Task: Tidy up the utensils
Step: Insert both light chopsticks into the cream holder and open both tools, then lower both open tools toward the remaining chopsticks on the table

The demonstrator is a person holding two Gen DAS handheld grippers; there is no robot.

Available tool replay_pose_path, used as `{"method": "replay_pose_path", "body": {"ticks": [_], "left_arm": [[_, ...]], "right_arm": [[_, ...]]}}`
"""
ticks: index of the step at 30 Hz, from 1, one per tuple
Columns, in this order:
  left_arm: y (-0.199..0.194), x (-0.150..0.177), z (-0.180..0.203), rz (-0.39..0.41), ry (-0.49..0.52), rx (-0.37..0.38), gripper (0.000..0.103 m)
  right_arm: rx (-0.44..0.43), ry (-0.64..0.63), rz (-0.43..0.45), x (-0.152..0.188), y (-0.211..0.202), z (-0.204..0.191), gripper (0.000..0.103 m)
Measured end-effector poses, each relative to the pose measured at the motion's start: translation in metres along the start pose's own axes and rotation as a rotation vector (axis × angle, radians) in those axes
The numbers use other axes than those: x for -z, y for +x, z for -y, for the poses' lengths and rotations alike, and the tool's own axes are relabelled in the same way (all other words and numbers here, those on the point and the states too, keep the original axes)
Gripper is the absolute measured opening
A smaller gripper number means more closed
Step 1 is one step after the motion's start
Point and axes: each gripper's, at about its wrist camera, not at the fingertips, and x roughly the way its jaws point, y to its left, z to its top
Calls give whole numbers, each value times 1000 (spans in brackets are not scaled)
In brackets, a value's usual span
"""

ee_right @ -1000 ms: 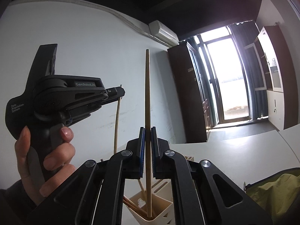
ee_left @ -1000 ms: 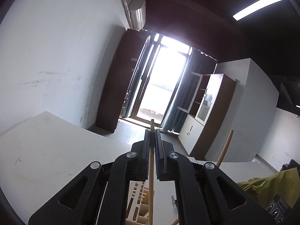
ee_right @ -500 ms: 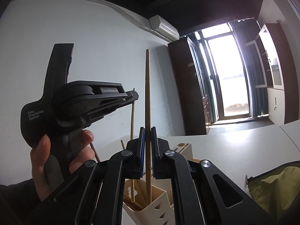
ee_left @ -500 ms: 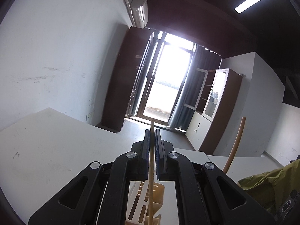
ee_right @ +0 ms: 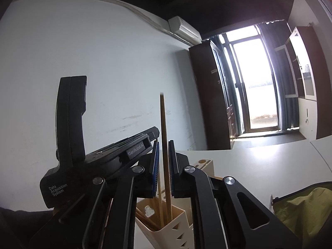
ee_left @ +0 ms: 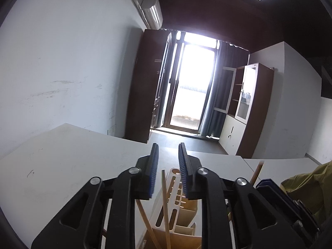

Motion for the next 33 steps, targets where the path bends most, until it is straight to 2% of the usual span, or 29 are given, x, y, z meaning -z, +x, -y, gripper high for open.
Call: {"method": "replay_pose_path", "body": {"ticks": [1, 3, 4, 5, 8, 9, 10, 11, 14, 17, 20, 23, 24, 26, 28, 31, 33], "left_arm": [[-6, 0, -3, 10, -6, -4, 40], [-18, -2, -8, 32, -11, -20, 54], [-24, -4, -10, 36, -14, -21, 56], [-29, -6, -11, 35, -14, -31, 63], [-57, -11, -20, 58, -13, -27, 93], [-69, -11, -23, 72, -5, -35, 97], [-81, -10, -26, 77, 8, -40, 97], [-91, -6, -31, 62, 24, -49, 97], [-113, 19, -57, -59, 14, -82, 97], [-115, 58, -92, -296, -28, -133, 97], [-97, 106, -127, -574, -92, -158, 97], [-76, 149, -155, -773, -171, -171, 97], [-70, 158, -160, -824, -195, -148, 97], [-62, 172, -168, -892, -242, -133, 97], [-63, 184, -170, -926, -251, -143, 97], [-70, 198, -168, -951, -243, -150, 97], [-73, 199, -163, -951, -230, -144, 97]], "right_arm": [[-3, 5, 9, -2, -3, 0, 31], [-4, 12, 29, -7, -9, -2, 35], [-7, 15, 38, -9, -11, -3, 38], [-7, 17, 46, -11, -13, -4, 41], [-13, 31, 93, -19, -25, -9, 59], [-12, 38, 112, -23, -30, -12, 69], [-8, 43, 134, -26, -37, -15, 77], [-12, 46, 152, -29, -42, -20, 79], [-26, 18, 165, -40, -56, -42, 86], [-45, -31, 150, -43, -69, -68, 92], [-26, -106, 26, -35, -63, -91, 92], [6, -203, -206, -4, -48, -102, 92], [26, -226, -285, 11, -43, -100, 92], [53, -231, -436, 47, -35, -88, 92], [69, -216, -611, 85, -23, -73, 92], [74, -200, -746, 129, -13, -52, 92], [75, -202, -796, 150, -6, -44, 92]]}}
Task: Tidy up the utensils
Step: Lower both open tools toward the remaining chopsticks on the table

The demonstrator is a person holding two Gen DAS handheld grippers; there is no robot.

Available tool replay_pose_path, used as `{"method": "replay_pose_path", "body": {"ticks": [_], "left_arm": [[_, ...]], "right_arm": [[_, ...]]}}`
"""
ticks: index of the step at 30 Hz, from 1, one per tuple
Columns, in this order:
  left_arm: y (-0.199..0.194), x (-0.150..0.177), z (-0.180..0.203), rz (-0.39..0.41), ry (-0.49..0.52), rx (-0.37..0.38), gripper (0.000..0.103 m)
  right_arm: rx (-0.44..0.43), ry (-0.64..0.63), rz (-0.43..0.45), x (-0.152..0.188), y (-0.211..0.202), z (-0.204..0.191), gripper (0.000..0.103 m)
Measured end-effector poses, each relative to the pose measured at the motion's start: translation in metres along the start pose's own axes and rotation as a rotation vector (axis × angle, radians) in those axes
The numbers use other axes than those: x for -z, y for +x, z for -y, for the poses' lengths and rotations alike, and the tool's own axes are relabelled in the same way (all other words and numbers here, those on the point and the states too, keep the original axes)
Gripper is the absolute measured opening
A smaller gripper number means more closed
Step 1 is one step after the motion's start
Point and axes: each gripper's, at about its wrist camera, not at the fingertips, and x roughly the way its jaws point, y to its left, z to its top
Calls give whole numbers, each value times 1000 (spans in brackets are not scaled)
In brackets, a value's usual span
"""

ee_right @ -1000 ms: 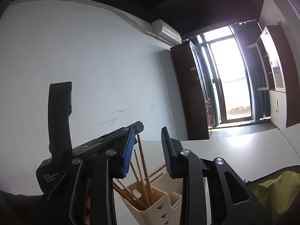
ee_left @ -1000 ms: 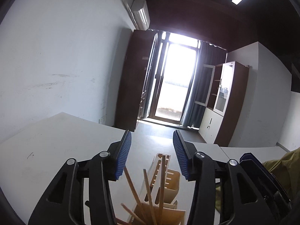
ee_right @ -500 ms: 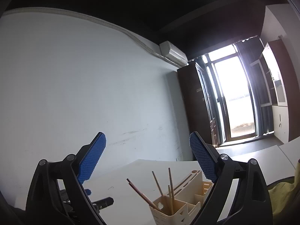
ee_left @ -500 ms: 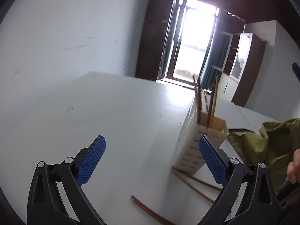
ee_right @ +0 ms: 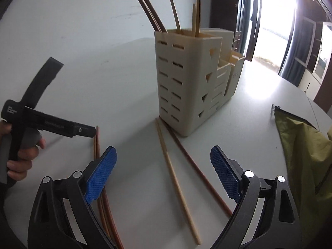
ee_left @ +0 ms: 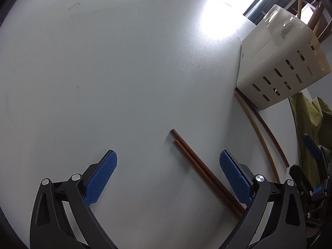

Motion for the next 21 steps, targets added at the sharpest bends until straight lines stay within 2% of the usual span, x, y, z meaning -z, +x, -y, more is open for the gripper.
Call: {"method": "replay_pose_path", "body": {"ticks": [7, 12, 14, 15, 16, 18, 21], "left_arm": [[1, 12, 17, 4, 97, -43, 97], [4, 15, 15, -4, 99, -50, 97], [1, 16, 15, -1, 95, -54, 97], [1, 17, 14, -2, 95, -55, 97], [-1, 19, 15, -2, 99, -58, 97], [-3, 18, 13, -3, 101, -61, 97], [-5, 20, 10, -4, 98, -60, 97]], "right_arm": [[52, -11, -59, 11, 36, 4, 92], [-12, 65, -118, 18, 53, 17, 92], [-6, 42, -119, 18, 52, 14, 87], [2, 35, -122, 18, 51, 13, 73], [9, 31, -123, 17, 50, 12, 52], [-3, 20, -136, 16, 48, 9, 38], [7, 7, -139, 13, 47, 3, 30]]}}
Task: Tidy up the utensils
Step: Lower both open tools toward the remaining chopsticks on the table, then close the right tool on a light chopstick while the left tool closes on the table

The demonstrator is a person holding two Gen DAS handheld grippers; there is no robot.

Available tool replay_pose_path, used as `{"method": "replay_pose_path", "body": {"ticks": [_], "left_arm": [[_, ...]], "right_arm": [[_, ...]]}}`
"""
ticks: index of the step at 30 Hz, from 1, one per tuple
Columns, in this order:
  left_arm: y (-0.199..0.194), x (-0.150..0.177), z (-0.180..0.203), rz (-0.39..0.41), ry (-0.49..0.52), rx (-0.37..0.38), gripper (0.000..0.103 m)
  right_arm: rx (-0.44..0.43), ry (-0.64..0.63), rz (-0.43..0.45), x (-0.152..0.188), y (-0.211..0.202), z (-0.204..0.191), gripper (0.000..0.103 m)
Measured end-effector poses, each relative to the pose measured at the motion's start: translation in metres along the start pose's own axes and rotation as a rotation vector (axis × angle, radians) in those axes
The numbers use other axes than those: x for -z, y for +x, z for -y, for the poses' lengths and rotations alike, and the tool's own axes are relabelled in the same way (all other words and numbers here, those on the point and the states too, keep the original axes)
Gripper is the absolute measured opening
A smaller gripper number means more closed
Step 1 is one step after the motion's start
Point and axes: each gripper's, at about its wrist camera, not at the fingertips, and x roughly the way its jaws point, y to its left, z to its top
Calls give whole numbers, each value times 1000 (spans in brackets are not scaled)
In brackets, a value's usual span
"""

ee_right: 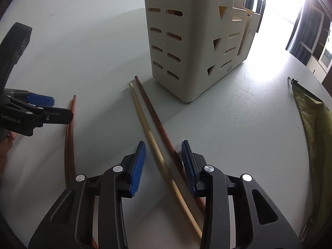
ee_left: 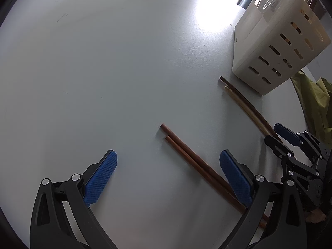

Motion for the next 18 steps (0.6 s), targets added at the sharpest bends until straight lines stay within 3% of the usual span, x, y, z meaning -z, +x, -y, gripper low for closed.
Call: {"method": "replay_pose_path", "body": {"ticks": [2, 8, 13, 15, 18], "left_arm": [[0, -1, -2, 0, -9, -4, 97], [-12, -17, -21, -18, -14, 45, 97], [-13, -16, -29, -67, 17, 4, 96], [-9, -15, -31, -86, 11, -12, 83], [-13, -15, -33, -68, 18, -1, 75]], "right_arm": [[-1, 5, -1, -2, -1, 0, 18], [-60, -30, 69, -11, -20, -12, 18], [-25, -59, 38, -15, -8, -23, 18], [-12, -48, 43, -13, -5, -20, 18], [-7, -58, 24, -14, -2, -20, 18]]}}
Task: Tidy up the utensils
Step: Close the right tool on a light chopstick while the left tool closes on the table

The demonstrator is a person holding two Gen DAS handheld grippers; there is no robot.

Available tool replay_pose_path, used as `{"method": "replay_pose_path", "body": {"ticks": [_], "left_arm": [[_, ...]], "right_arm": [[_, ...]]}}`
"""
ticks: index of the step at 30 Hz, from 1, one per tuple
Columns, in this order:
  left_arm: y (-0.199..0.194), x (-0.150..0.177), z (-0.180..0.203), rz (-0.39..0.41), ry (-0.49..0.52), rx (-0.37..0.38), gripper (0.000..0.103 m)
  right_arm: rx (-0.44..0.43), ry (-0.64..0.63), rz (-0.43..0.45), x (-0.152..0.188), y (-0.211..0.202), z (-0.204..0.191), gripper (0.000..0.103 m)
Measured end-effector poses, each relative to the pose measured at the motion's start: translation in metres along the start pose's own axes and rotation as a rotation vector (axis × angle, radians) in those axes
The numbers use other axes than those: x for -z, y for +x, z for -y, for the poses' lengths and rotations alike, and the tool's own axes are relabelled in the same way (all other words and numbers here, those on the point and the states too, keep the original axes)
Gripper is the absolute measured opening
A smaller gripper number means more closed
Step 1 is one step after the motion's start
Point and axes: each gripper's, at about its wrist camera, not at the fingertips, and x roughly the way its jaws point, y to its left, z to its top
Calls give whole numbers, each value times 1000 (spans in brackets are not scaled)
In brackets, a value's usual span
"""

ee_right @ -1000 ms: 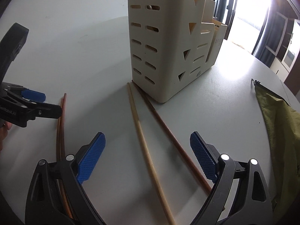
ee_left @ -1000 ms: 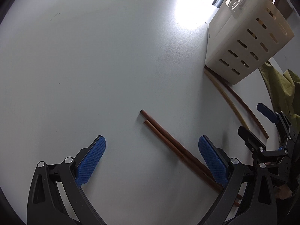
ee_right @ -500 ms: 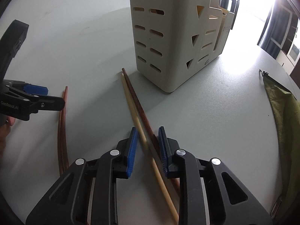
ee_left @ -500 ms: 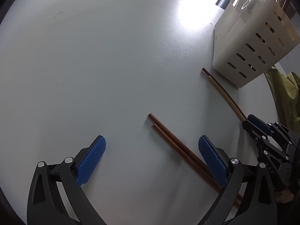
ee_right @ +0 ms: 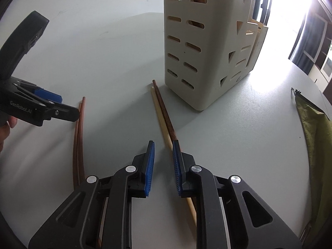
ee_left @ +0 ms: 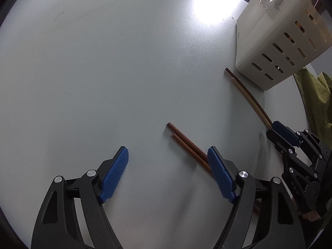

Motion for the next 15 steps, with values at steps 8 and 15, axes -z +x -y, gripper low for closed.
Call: {"method": "replay_pose_path", "body": {"ticks": [8, 15], "left_arm": [[-5, -6, -14, 47, -3, -44, 30], [-7, -13, -22, 16, -16, 25, 22]], "right_arm": [[-23, -50, -15, -5, 9, -15, 19], [-24, -82, -20, -15, 16, -20, 13]]}}
